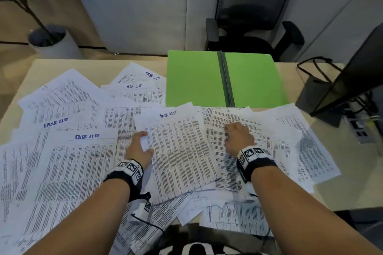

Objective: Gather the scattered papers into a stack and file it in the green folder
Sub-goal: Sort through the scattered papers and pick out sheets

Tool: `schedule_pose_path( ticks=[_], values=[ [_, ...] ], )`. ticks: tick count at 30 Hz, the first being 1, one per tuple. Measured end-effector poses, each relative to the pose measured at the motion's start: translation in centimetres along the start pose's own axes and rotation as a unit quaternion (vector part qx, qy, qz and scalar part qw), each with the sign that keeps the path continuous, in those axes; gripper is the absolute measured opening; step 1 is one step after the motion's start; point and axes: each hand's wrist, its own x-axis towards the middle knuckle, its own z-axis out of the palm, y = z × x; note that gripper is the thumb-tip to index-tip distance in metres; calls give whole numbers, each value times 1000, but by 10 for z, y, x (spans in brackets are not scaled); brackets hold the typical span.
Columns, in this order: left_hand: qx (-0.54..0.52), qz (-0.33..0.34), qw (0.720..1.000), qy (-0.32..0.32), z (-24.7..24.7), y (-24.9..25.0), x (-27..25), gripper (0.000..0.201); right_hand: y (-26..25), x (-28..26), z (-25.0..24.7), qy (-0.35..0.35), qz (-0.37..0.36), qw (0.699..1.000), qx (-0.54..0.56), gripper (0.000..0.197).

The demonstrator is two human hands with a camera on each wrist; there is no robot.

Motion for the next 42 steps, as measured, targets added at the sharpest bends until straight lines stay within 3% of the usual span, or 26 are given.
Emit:
schedule_pose_path(
  ticks=[3,6,9,13,16,19,22,25,29,33,36,39,42],
  values=[
    [2,-3,1000,-8,2,-3,3,52,8,-6,6,-12,-20,998,-57,57],
    [-8,-2,1000,-5,3,-2,6,52,11,-2,5,-19,-19,997,-66,36],
    [-30,14,999,11,6,5,9,51,16,7,-6,23,2,998,-60,21],
    [-26,2,1000,7,11,7,8,53,26,25,-14,51,-19,997,-52,25],
    [-18,-8,1000,8,13,5,8,52,25,41,-15,22,-70,997,-34,28],
    [-11,-9,1000,-4,13,2,10,52,17,47,-14,-4,-65,996,-54,35],
    [-13,-14,1000,-8,12,1,12,53,13,46,-15,32,-76,993,-84,31],
    [-28,-15,1000,-2,12,-2,13,52,9,39,-26,66,-77,994,-49,20],
    [-40,-13,999,2,10,-3,12,49,6,29,-61,147,-67,986,-42,24],
    [-36,5,999,-5,7,-1,12,44,-5,11,-100,297,-69,952,-20,22],
    [-42,1,999,4,7,2,6,42,-21,-7,-122,387,-153,908,42,18],
    [-112,-25,993,7,6,3,0,40,-39,-19,-134,383,-286,870,118,10],
    [-148,-43,988,-10,2,7,0,27,-60,-30,-137,345,-316,851,239,2]
  ],
)
